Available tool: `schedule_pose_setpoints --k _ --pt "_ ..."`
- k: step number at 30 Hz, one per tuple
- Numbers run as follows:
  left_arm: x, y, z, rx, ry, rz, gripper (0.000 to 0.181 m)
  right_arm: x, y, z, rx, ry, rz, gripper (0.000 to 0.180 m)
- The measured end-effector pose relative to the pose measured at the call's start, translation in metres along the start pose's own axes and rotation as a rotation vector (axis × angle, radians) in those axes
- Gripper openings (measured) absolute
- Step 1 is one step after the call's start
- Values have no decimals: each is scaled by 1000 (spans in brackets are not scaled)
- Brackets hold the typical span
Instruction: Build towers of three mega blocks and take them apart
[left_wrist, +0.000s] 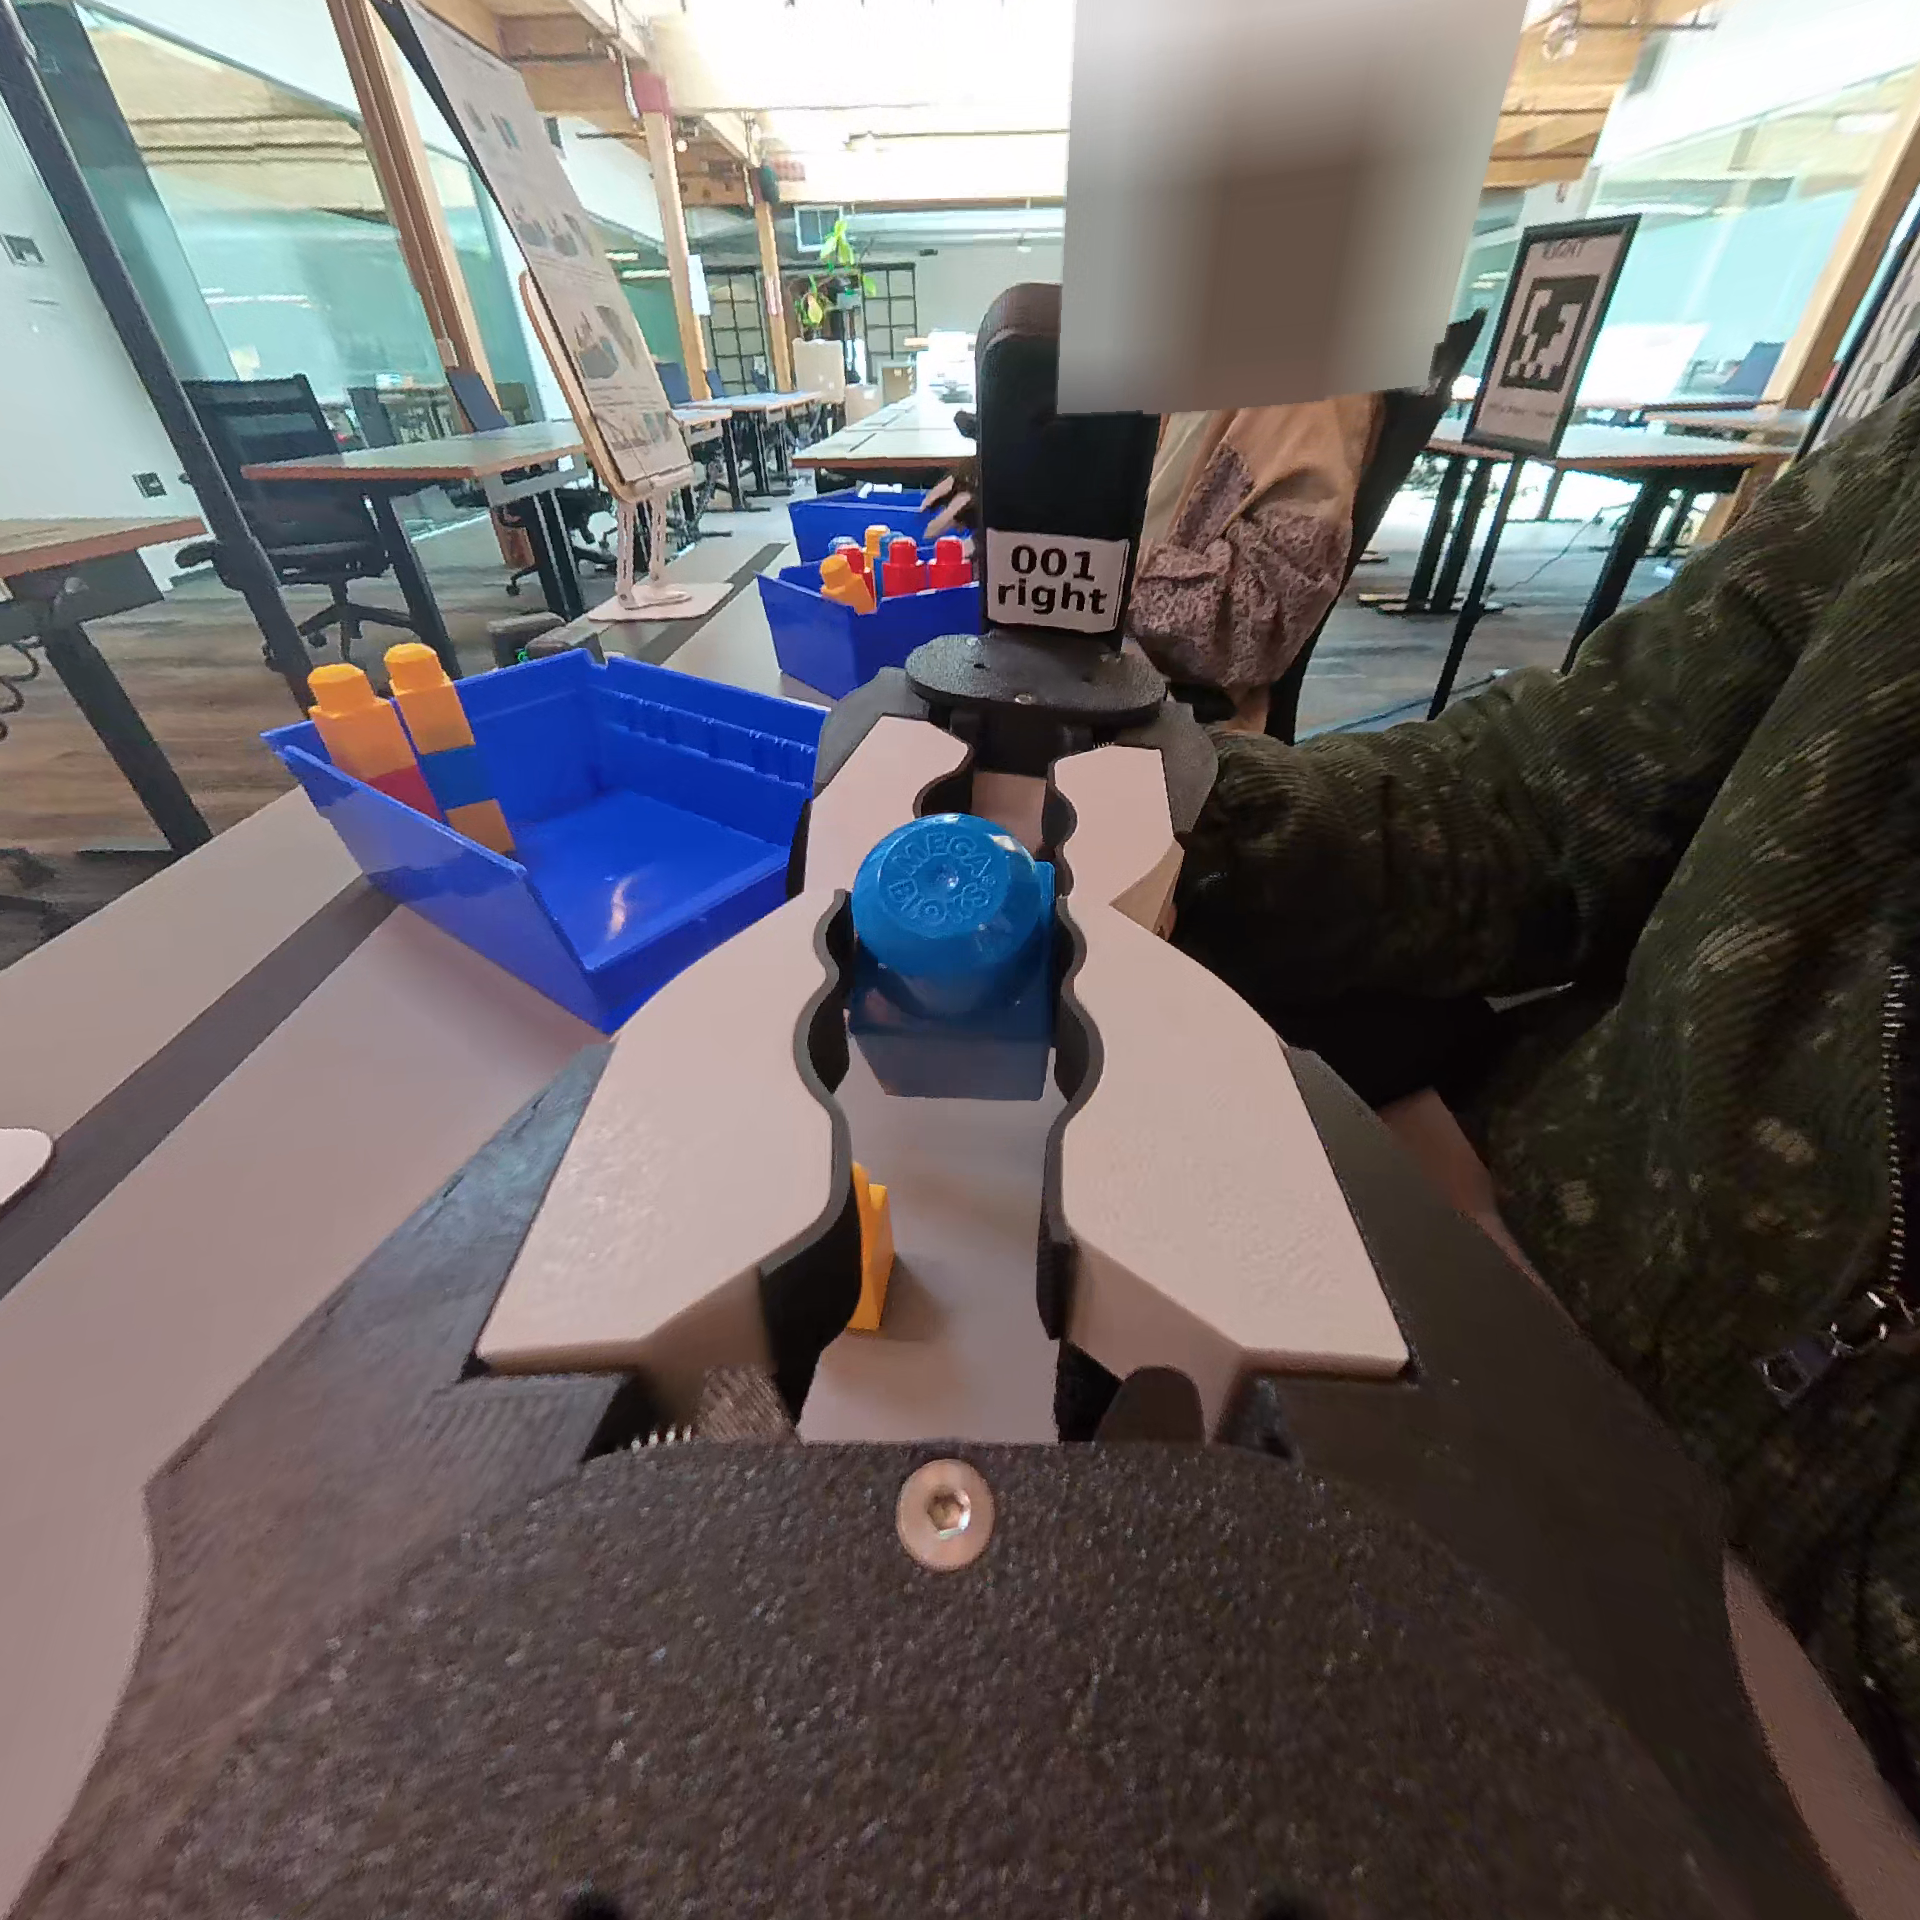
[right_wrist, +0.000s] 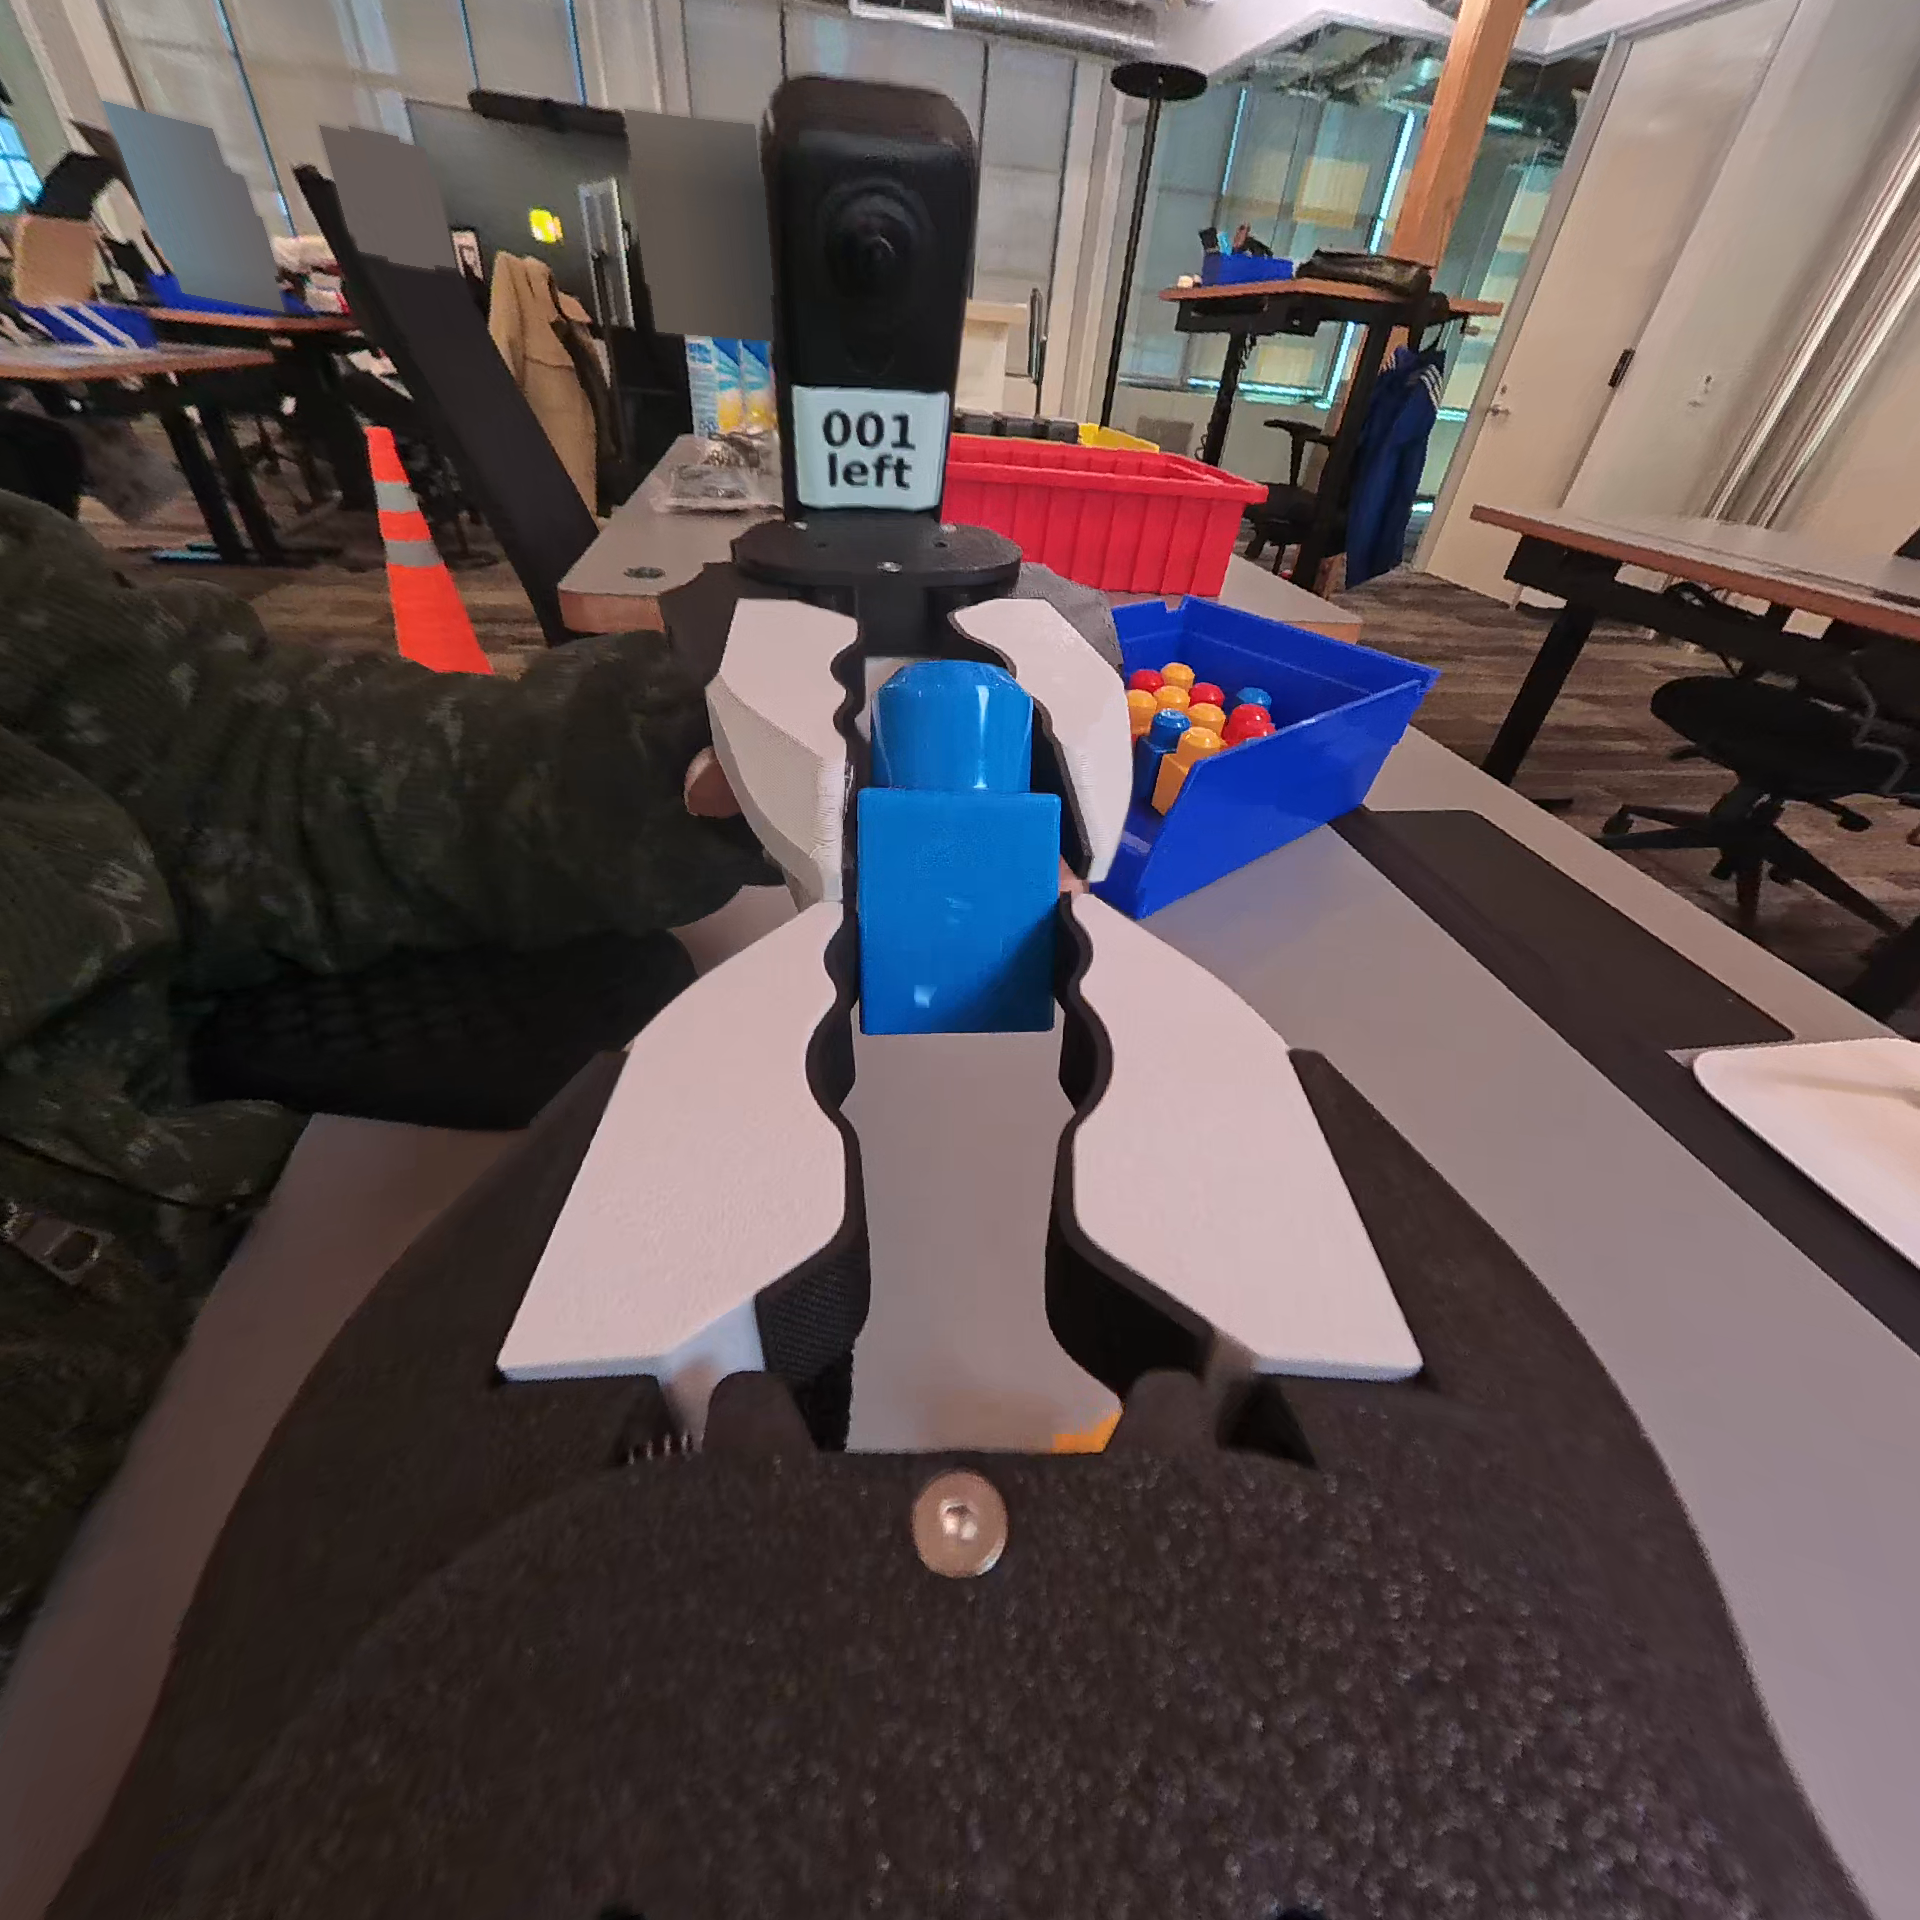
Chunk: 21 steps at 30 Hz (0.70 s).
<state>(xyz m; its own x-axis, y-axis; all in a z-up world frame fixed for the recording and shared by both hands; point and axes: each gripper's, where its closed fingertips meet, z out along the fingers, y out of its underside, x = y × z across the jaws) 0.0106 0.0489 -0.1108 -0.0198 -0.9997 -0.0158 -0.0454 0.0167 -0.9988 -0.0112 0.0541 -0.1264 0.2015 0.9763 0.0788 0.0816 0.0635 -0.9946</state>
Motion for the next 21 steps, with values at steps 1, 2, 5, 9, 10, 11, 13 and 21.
schedule_pose_setpoints --k 1,2,5,9,10,11,13,21 --pt "0 -2 -1 12 -4 3 36 0 -2 0 12 -3 6 36" --pt "-2 -2 -2 18 -16 13 36 0 -4 -1 24 -2 15 36" --pt "-4 -5 -3 39 -30 7 36 3 -10 -5 64 2 39 36" --pt "-5 -5 -3 28 -33 -21 35 5 -11 -5 76 13 35 36" --pt "-5 -5 -4 16 -31 -20 34 5 -11 -5 78 13 36 36" --pt "-4 -3 -5 -5 -31 -13 34 4 -10 -4 71 9 35 37" --pt "-5 0 -7 -34 -39 5 34 4 -3 -2 27 9 28 37" --pt "-5 -6 -14 12 -32 -4 35 2 7 1 -27 -3 20 36"
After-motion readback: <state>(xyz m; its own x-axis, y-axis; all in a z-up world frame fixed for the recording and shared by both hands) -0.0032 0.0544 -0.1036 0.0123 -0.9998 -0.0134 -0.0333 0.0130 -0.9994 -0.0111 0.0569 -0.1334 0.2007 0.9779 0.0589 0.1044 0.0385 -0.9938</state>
